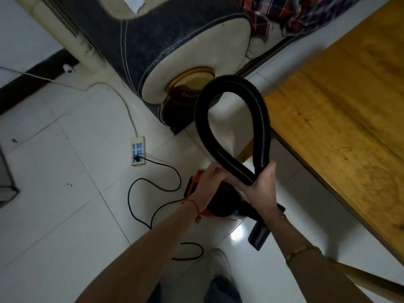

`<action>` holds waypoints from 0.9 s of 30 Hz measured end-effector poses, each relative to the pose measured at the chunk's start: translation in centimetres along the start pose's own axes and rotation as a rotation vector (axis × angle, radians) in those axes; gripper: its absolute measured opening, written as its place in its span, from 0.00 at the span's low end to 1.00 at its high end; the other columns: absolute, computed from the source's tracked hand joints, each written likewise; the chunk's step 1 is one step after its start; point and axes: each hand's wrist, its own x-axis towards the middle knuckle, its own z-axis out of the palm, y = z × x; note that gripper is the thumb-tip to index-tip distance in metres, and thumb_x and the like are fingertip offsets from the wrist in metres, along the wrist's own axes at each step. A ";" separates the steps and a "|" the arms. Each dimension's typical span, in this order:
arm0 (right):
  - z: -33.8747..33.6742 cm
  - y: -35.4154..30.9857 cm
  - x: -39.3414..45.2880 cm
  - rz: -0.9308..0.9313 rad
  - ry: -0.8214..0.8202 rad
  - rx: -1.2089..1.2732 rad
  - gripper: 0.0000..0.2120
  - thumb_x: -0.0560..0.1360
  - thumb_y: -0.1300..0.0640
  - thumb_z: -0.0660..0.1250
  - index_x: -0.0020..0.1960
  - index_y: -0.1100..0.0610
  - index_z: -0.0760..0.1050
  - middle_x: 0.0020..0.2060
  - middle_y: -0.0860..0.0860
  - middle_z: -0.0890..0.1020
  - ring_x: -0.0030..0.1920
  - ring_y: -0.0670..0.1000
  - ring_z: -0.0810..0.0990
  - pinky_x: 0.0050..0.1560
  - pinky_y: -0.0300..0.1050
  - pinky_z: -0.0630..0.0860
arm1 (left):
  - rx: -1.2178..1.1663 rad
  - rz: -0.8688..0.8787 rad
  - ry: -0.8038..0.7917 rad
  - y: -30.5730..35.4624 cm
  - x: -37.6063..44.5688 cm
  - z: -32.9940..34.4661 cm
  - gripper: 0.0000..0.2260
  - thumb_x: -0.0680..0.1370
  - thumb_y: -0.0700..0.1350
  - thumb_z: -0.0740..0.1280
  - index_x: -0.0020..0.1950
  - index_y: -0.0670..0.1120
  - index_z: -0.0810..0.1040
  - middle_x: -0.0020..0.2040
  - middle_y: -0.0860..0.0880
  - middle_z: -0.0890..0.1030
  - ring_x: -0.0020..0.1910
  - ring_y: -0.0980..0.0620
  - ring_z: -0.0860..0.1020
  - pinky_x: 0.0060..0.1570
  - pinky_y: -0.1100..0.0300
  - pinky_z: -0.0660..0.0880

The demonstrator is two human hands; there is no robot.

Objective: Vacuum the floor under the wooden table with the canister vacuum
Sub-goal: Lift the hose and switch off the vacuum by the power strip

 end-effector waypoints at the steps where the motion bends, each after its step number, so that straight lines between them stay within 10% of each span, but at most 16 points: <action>1: 0.2 -0.6 0.6 -0.003 -0.027 0.008 0.38 0.61 0.48 0.81 0.59 0.50 0.59 0.53 0.50 0.69 0.54 0.48 0.73 0.50 0.49 0.79 | -0.023 0.013 0.011 0.5 0.3 -0.3 0.05 0.78 0.36 0.63 0.53 0.38 0.75 0.46 0.47 0.79 0.48 0.55 0.78 0.47 0.67 0.75; 14: 2.7 -6.2 7.3 -0.064 -0.152 -0.097 0.27 0.67 0.62 0.73 0.57 0.56 0.58 0.49 0.51 0.68 0.50 0.49 0.70 0.45 0.44 0.73 | 0.554 0.260 -0.013 2.4 4.5 -6.4 0.20 0.75 0.30 0.60 0.65 0.44 0.75 0.61 0.52 0.76 0.61 0.57 0.73 0.65 0.66 0.66; 27: 3.9 -4.6 8.5 -0.124 -0.056 -0.107 0.34 0.68 0.61 0.74 0.66 0.58 0.57 0.54 0.49 0.67 0.55 0.47 0.69 0.54 0.43 0.74 | 1.229 0.049 -0.335 -8.2 8.7 -5.6 0.27 0.73 0.49 0.70 0.70 0.43 0.67 0.66 0.44 0.71 0.65 0.46 0.71 0.64 0.57 0.68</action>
